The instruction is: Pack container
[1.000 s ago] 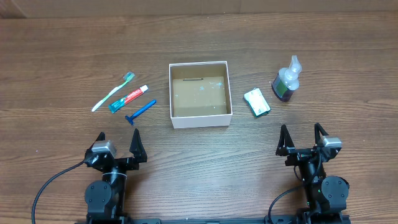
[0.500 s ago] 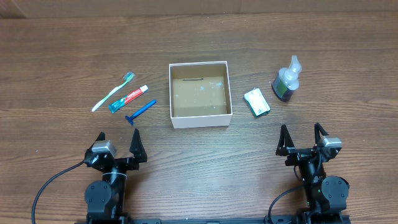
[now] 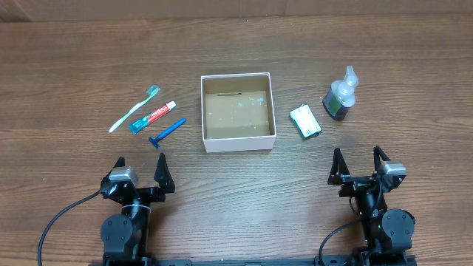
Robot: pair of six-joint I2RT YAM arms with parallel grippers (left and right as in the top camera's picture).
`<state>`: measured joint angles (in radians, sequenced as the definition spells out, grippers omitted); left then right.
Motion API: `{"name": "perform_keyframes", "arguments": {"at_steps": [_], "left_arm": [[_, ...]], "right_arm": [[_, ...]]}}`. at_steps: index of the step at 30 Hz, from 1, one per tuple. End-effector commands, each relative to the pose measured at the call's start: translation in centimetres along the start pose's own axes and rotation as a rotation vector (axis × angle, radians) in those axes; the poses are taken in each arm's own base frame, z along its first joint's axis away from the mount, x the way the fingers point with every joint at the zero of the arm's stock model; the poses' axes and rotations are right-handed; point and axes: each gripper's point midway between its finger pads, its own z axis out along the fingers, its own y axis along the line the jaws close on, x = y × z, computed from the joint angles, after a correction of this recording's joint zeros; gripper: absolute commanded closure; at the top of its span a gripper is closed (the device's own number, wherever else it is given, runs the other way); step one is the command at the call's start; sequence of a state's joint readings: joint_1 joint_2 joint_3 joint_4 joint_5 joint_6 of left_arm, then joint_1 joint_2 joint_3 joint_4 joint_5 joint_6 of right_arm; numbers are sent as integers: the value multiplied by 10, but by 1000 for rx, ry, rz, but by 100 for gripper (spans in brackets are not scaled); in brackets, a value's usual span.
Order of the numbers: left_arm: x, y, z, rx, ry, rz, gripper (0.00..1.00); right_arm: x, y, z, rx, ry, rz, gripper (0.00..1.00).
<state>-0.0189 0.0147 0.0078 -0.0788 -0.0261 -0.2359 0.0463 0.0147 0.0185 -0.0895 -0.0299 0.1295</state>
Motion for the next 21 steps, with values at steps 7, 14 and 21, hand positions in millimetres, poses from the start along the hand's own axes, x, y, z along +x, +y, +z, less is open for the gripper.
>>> {"name": "perform_keyframes", "arguments": {"at_steps": [7,14,21], "left_arm": [[-2,0,0,3,-9,11,0],[-2,0,0,3,-9,11,0],[-2,0,0,3,-9,11,0]], "right_arm": [[0,-3,0,12,-11,-3,0],[-3,-11,0,59,-26,-4,0],[-12,-11,-1,63,-62,0,0]]}}
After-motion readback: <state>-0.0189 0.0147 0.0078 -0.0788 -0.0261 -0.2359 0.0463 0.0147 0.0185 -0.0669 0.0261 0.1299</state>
